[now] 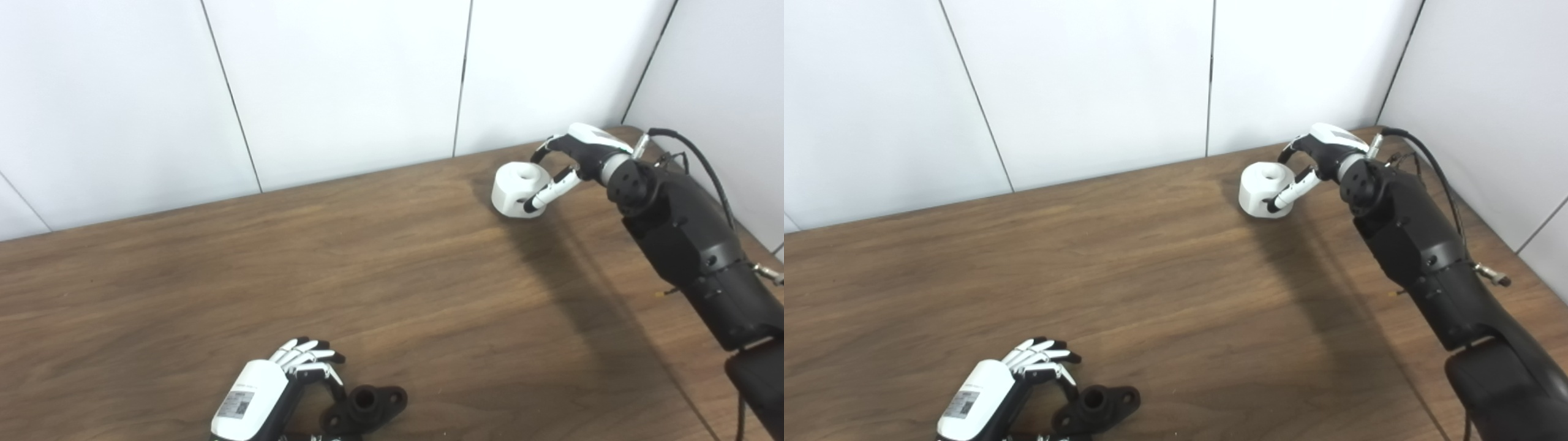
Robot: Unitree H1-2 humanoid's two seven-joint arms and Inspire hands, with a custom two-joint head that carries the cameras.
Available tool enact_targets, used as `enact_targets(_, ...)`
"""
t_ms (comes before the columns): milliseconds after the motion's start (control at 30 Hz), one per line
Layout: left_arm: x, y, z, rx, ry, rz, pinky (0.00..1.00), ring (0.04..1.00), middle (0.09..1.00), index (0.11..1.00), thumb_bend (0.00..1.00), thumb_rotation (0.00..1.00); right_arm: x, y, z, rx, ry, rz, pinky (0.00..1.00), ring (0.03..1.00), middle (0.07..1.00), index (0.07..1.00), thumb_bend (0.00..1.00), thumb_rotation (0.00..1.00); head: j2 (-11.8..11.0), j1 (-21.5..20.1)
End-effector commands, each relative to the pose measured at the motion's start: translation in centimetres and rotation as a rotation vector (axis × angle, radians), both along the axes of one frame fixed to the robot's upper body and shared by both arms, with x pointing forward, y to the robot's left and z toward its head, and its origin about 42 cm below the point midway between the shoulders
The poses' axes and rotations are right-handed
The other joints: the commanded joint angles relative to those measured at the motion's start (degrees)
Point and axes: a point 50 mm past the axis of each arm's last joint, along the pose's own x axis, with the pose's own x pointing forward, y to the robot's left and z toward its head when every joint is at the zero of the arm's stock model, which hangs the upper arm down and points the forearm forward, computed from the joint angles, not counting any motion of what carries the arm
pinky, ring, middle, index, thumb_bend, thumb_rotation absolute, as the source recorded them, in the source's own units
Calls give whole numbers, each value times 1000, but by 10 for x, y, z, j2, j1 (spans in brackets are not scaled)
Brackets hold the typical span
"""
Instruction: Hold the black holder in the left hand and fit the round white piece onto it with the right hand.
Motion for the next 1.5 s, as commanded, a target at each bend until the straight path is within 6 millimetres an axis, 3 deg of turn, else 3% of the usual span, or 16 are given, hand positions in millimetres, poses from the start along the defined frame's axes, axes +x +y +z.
enact_targets(0,-10,14,-17,97,109,22,890,847,766,485,520,44,10,2,35,-28,-98,3,1000,1000,956,762,919,298,1,1)
enact_targets(1467,-9,13,-11,96,125,34,865,844,766,485,520,45,5,0,30,-31,-160,101,1000,960,836,603,809,177,5,5)
